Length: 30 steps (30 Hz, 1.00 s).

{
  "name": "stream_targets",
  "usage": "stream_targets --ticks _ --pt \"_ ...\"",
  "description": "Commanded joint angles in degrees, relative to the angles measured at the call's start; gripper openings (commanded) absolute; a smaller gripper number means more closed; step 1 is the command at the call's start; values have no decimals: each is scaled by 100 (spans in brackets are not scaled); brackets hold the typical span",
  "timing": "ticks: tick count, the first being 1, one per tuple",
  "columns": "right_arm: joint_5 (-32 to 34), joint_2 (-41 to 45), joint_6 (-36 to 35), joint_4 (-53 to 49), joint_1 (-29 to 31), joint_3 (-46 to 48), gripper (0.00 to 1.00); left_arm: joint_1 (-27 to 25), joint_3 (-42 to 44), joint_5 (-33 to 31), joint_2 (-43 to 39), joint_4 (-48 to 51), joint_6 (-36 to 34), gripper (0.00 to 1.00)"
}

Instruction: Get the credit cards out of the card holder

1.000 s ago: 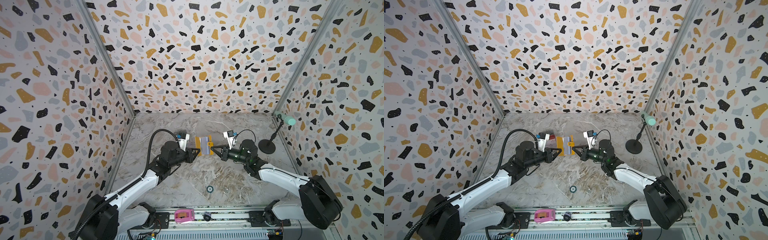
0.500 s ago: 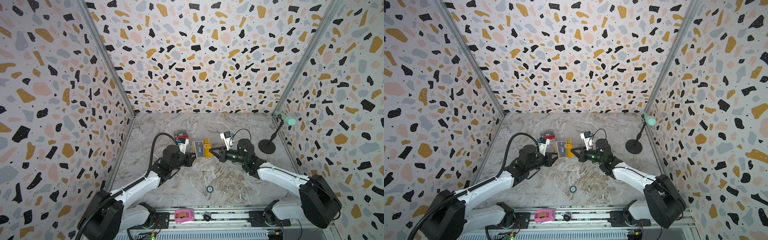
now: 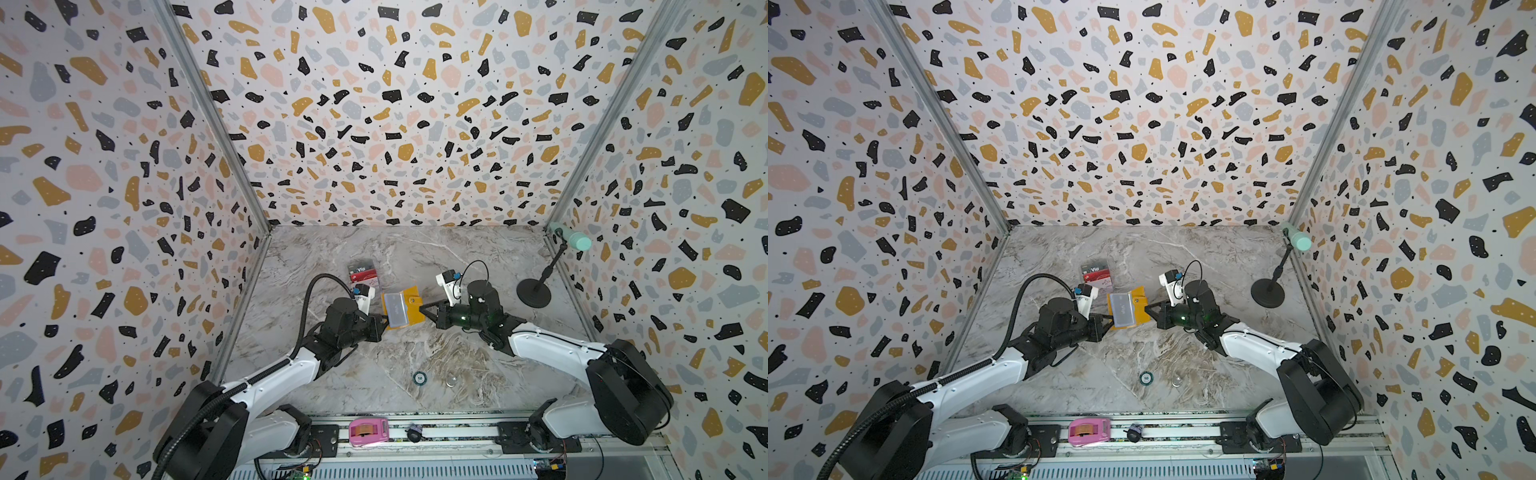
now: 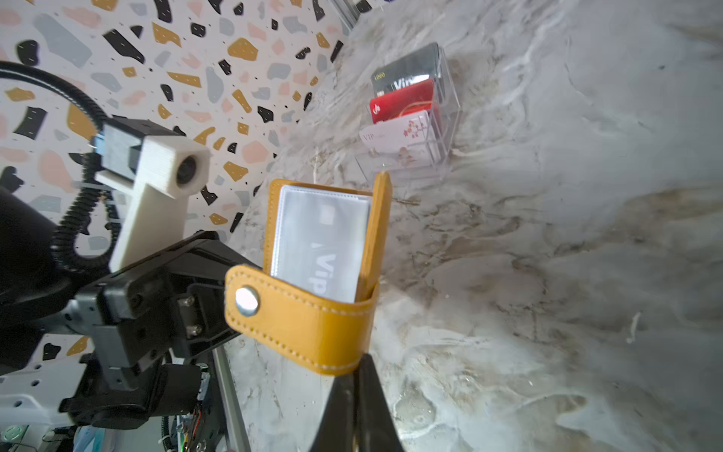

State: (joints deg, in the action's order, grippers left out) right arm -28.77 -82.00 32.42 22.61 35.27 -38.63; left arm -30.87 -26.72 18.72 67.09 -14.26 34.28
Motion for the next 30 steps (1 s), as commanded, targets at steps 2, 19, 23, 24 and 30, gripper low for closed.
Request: stream_targets --ticks 2,19,23,24,30 --pt "93 -208 -122 -290 18 -178 0 -11 207 -26 -39 -111 -19 0" --pt "91 -1133 -31 -499 7 -84 1 -17 582 -32 1013 -341 -263 0" --pt "191 -1268 16 -452 14 -38 4 -15 563 -164 1130 -274 -310 1" --pt "234 -1296 32 -459 3 -34 6 -15 569 -192 1164 -263 -332 2" --pt "473 -1433 89 -559 -43 -8 8 -15 657 -410 1267 -243 -346 8"
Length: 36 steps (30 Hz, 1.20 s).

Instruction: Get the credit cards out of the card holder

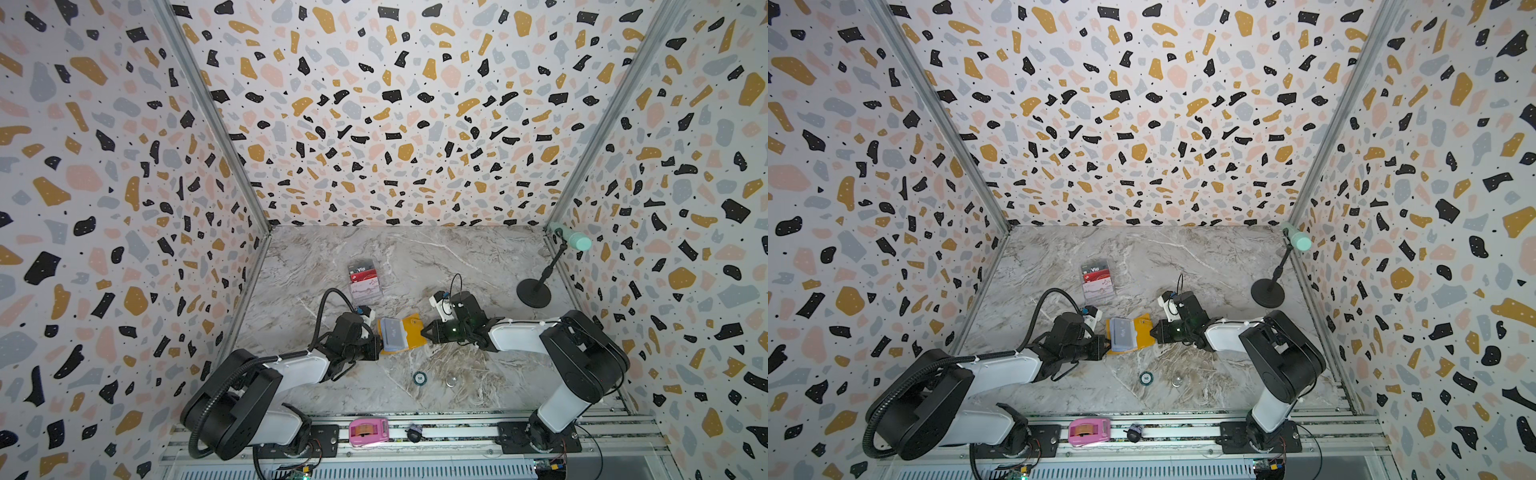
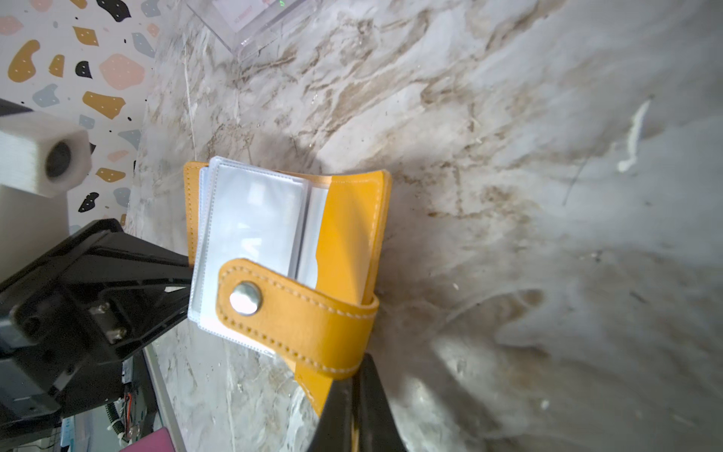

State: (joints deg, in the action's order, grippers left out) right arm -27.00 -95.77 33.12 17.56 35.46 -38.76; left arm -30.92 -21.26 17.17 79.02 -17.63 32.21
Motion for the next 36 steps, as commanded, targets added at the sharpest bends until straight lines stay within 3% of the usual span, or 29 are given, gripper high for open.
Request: stream_targets --ticks 1,7,15,21,30,36 --pt "323 -73 19 -68 -66 13 9 -11 130 -287 86 91 -141 9" --pt "644 -62 -32 -267 -66 20 16 -11 192 -496 124 143 -172 16" --pt "982 45 -161 -538 -57 2 17 -20 107 -1088 -35 665 -309 28" --pt "916 219 -144 -390 -58 127 18 -29 -10 -1511 -160 1017 -347 29" --pt "1142 971 -320 -454 -59 219 25 -29 -202 -1546 -778 1293 -367 30" --pt "525 1566 -670 -263 -36 113 30 -28 -386 -1350 -1075 1312 -427 30"
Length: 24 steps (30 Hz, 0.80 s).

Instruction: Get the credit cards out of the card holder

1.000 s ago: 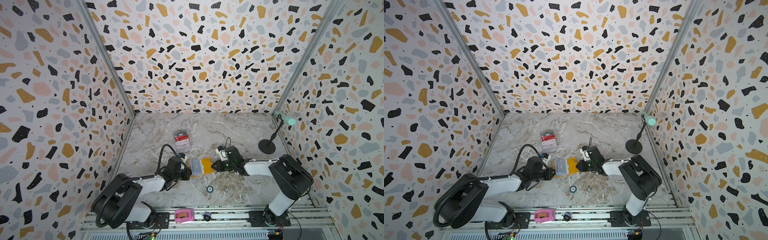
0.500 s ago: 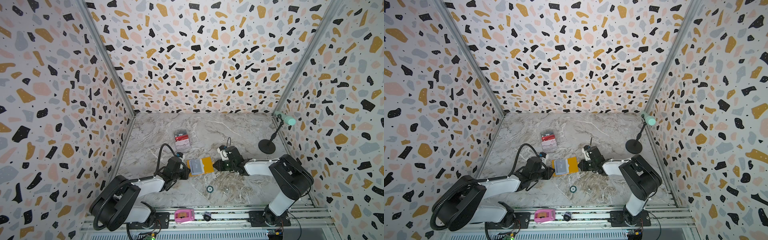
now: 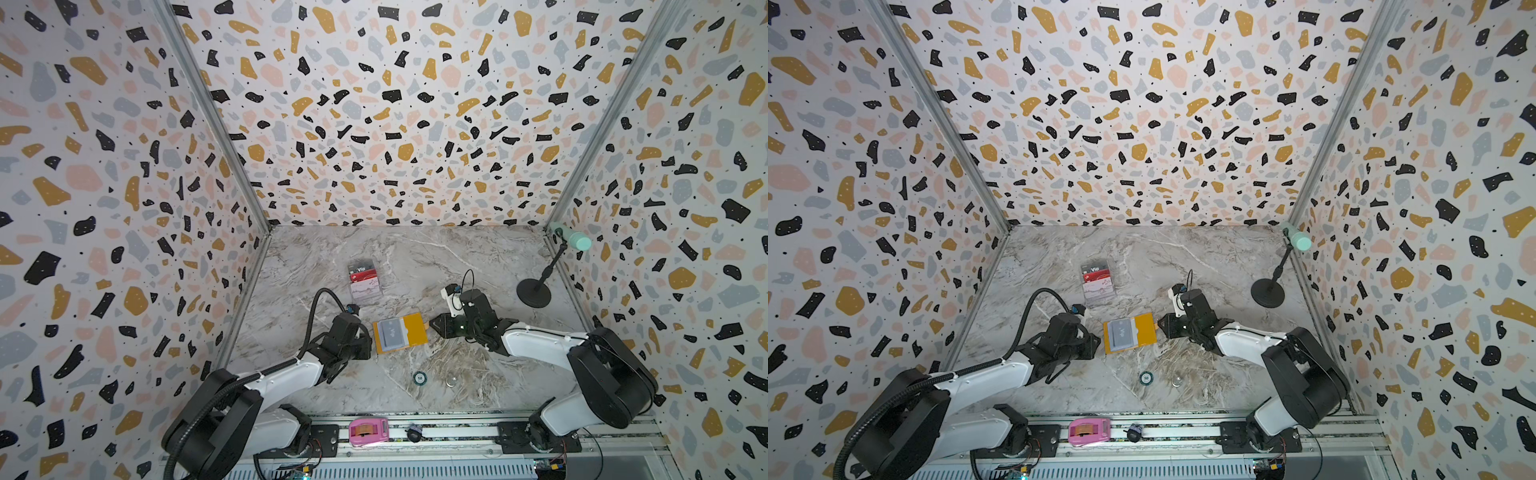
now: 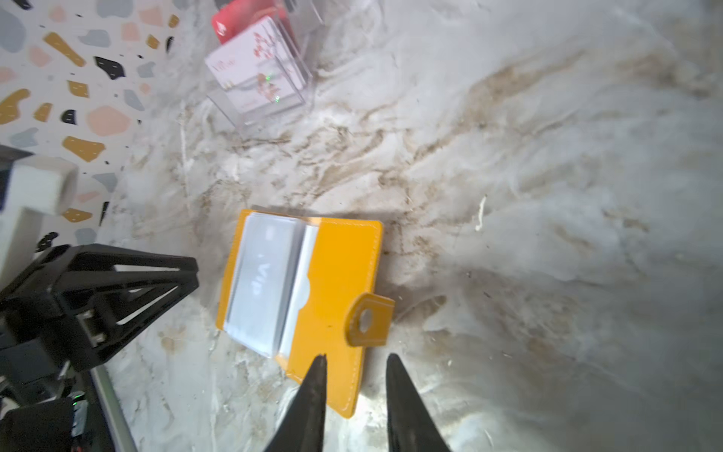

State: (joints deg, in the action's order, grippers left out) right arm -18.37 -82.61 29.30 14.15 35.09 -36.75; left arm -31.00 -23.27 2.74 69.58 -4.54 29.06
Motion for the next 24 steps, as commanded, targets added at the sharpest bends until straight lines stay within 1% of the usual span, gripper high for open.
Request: stream_targets --ticks 1,4,9,11,15,20,24 --pt "-495 263 -359 81 11 -160 30 -20 -194 125 -129 -34 -118 30" --pt "-668 117 -490 -45 84 -435 31 -22 -222 221 -54 -193 -103 26" --pt "-577 -402 -503 -225 259 -857 30 -20 -266 329 173 -390 -34 22" --pt "-488 -611 -491 -274 345 -1012 31 -24 -258 316 219 -475 -23 22" --pt "-294 -928 -444 -237 532 -1224 38 -20 -249 336 354 -652 3 21" --pt "207 -1161 -463 -190 869 -1419 43 -20 -240 452 686 -939 37 17" --pt "481 -1386 -551 -223 1027 -1552 46 -20 -230 482 886 -1230 108 16"
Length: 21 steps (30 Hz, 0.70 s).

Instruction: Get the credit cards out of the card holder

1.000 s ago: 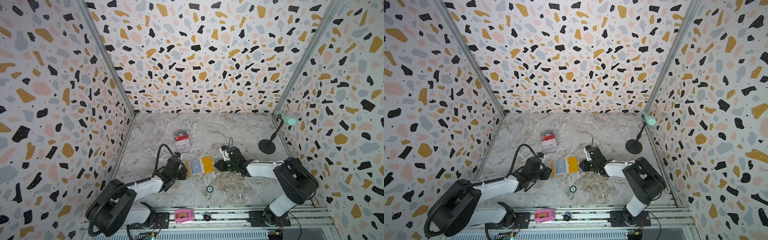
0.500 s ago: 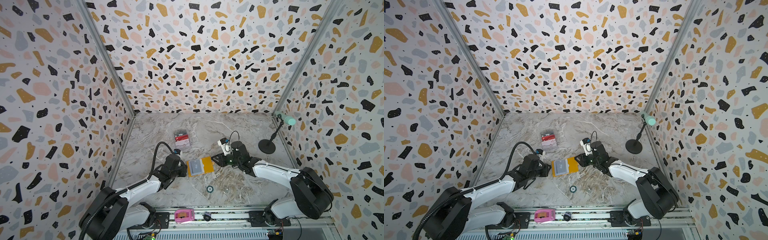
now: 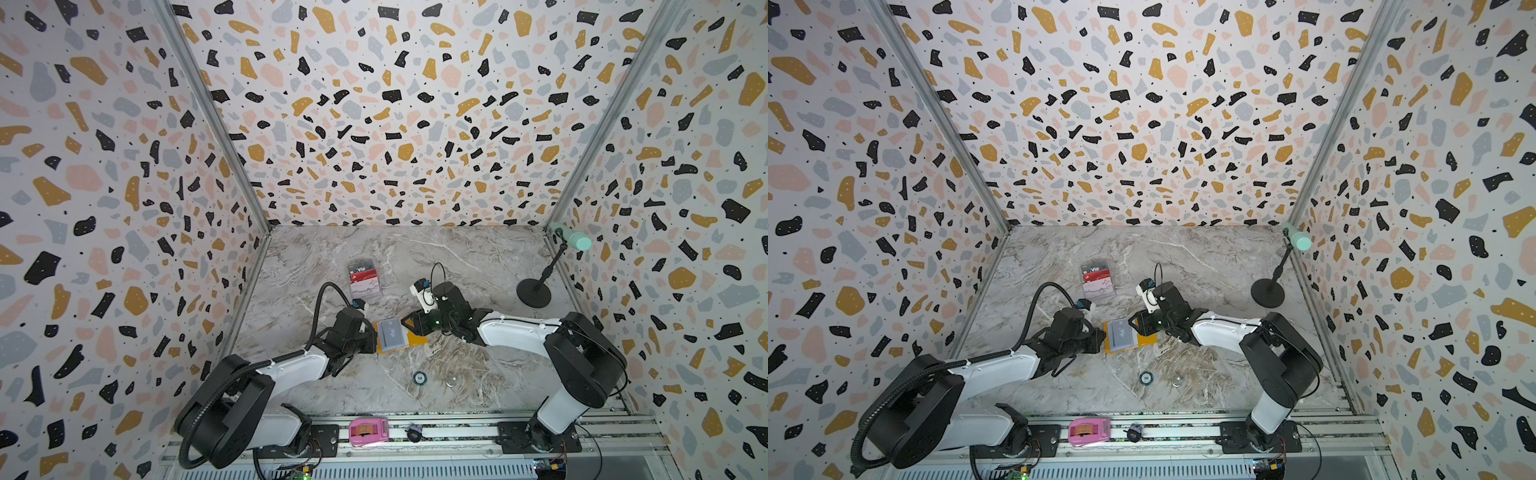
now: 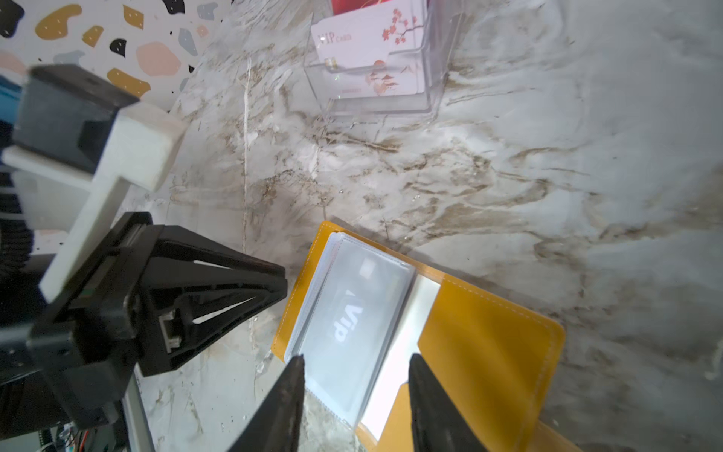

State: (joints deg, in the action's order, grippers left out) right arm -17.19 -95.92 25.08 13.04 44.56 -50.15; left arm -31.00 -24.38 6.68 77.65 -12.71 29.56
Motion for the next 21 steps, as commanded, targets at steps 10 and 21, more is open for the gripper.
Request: stream_targets --ticks 10,21 --pt "780 -405 -389 -320 402 -457 55 -20 -27 149 178 -576 69 13" --pt "1135 -676 -624 -502 685 -653 67 -22 211 157 395 -853 201 9"
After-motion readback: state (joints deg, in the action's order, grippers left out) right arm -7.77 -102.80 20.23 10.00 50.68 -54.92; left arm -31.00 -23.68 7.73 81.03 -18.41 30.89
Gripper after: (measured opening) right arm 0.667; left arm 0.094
